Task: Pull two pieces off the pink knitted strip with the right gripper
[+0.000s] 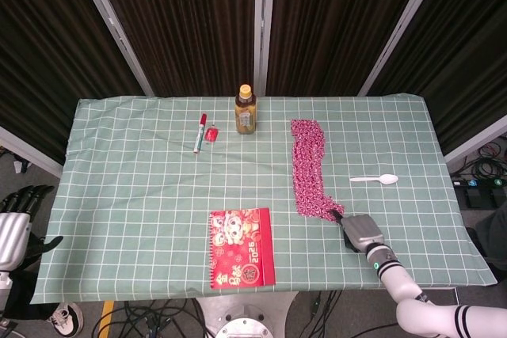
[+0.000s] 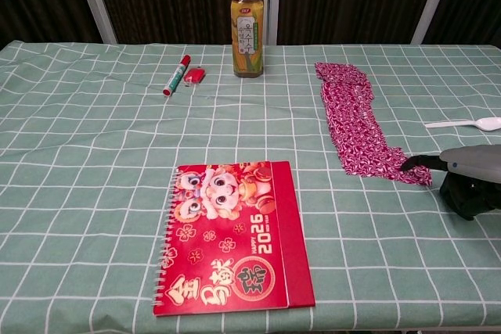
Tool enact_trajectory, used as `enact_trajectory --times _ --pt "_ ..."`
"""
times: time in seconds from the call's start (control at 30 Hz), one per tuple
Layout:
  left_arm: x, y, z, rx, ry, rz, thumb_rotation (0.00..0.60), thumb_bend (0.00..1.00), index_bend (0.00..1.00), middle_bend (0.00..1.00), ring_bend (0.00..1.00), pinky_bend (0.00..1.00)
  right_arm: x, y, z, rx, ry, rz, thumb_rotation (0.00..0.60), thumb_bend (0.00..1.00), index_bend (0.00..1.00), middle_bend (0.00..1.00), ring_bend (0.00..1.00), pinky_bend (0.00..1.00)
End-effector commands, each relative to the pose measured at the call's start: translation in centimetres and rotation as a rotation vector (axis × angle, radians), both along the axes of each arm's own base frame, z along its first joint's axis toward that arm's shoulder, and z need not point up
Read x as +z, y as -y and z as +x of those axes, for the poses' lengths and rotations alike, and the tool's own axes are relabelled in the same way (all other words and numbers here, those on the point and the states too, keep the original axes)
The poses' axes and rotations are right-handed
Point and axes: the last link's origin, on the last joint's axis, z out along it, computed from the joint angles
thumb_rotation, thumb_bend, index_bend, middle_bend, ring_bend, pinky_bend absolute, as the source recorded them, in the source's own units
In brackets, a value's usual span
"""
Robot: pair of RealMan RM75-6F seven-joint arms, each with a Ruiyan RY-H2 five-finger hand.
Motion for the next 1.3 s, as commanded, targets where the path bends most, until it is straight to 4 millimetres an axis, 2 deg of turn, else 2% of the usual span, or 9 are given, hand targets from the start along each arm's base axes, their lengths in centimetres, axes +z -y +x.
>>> enact_trajectory --times 0.03,0.4,0.77,0.9,1.03,1.3 --pt "-0.1 0.0 0.1 0.001 0.000 -0.003 0.600 0.10 0.15 0.14 0.10 0.17 0.5 -0.2 -0.9 -0.015 -0.010 -0.006 0.600 0.98 0.08 0.91 0.80 0.69" --pt "-0.4 -0.1 0.1 0.003 -0.004 -0.013 0.600 0.10 0.15 0.14 0.10 0.17 3.0 -1.1 -4.3 -0.094 -0.041 -0.040 0.600 0.98 0.08 0.91 0.80 0.69" --pt "-0.3 0.0 0.2 0.000 -0.006 -0.015 0.600 0.10 0.15 0.14 0.10 0.17 5.4 -2.0 -6.2 -0.137 -0.050 -0.088 0.600 0.98 0.08 0.91 0.80 0.69" --pt "-0.2 -0.1 0.4 -0.006 -0.006 -0.006 0.600 0.09 0.15 0.14 0.10 0.17 5.8 -1.5 -5.0 -0.089 -0.025 -0.132 0.600 0.98 0.08 0.91 0.80 0.69" --pt "-0.1 -0.1 0.5 -0.005 -0.007 -0.003 0.600 0.09 0.15 0.14 0.10 0.17 5.6 -0.9 -2.6 -0.014 0.042 -0.182 0.600 0.98 0.09 0.91 0.80 0.69" --pt "0.2 0.0 0.3 -0.001 -0.004 -0.001 0.600 0.10 0.15 0.14 0.10 0.17 3.6 0.3 1.3 0.049 0.099 -0.113 0.600 0.98 0.07 0.91 0.80 0.69"
